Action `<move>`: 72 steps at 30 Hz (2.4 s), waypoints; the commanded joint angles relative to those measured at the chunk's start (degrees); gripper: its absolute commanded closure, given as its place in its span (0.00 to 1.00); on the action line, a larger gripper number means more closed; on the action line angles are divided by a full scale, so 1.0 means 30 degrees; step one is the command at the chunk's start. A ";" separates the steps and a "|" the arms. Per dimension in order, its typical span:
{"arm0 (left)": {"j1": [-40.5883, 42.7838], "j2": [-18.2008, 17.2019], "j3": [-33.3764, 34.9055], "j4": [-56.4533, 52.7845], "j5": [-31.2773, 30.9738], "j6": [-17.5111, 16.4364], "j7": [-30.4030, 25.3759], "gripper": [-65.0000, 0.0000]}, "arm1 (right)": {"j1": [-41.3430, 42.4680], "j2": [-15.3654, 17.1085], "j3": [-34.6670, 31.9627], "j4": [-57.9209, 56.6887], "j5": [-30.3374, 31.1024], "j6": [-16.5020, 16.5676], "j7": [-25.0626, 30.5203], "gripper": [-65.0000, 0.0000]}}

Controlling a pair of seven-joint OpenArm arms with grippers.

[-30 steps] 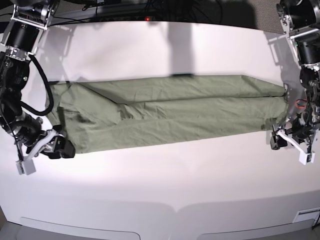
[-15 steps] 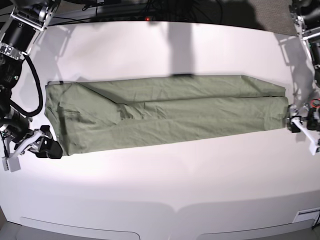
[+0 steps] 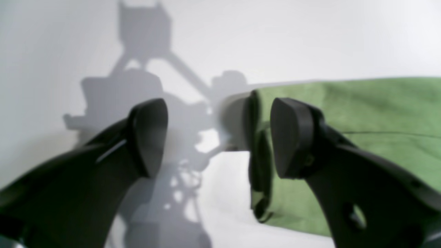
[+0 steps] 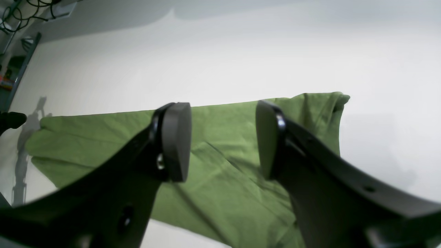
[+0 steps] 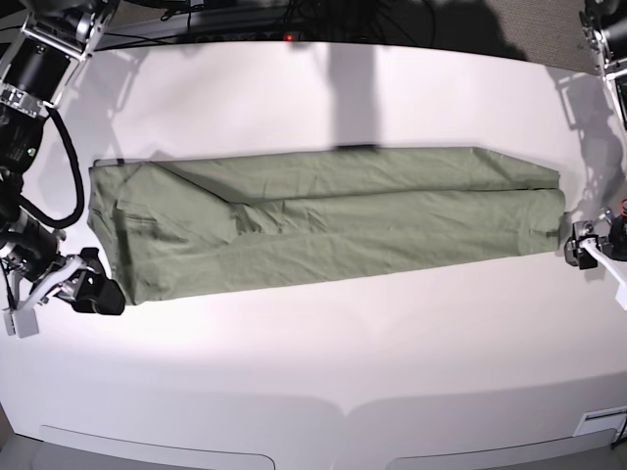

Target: Fold the T-shirt properly

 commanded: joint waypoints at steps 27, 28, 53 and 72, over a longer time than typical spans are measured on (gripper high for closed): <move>-0.0466 -0.2805 -0.0095 0.0255 -0.7766 -0.2157 0.1406 0.30 | 0.0517 -0.4758 -0.3672 0.0291 -0.8852 0.0092 0.6652 0.53; -0.0466 -0.2805 -0.0095 0.0255 -0.7766 -0.2157 0.1406 0.30 | 0.0503 -0.4677 -0.4197 0.0291 -0.8553 0.0092 0.6615 0.53; -0.0364 -0.2492 -0.0087 0.0255 -1.1424 -0.4896 0.3504 0.30 | -0.3432 -0.5348 -0.9245 0.0408 -1.4090 0.0092 1.1825 0.69; 0.2718 -0.2477 -0.0087 0.0233 -0.5996 -0.4995 -0.0277 0.30 | -0.8582 -0.5836 -0.5027 0.6025 -0.8459 0.0092 0.8145 0.69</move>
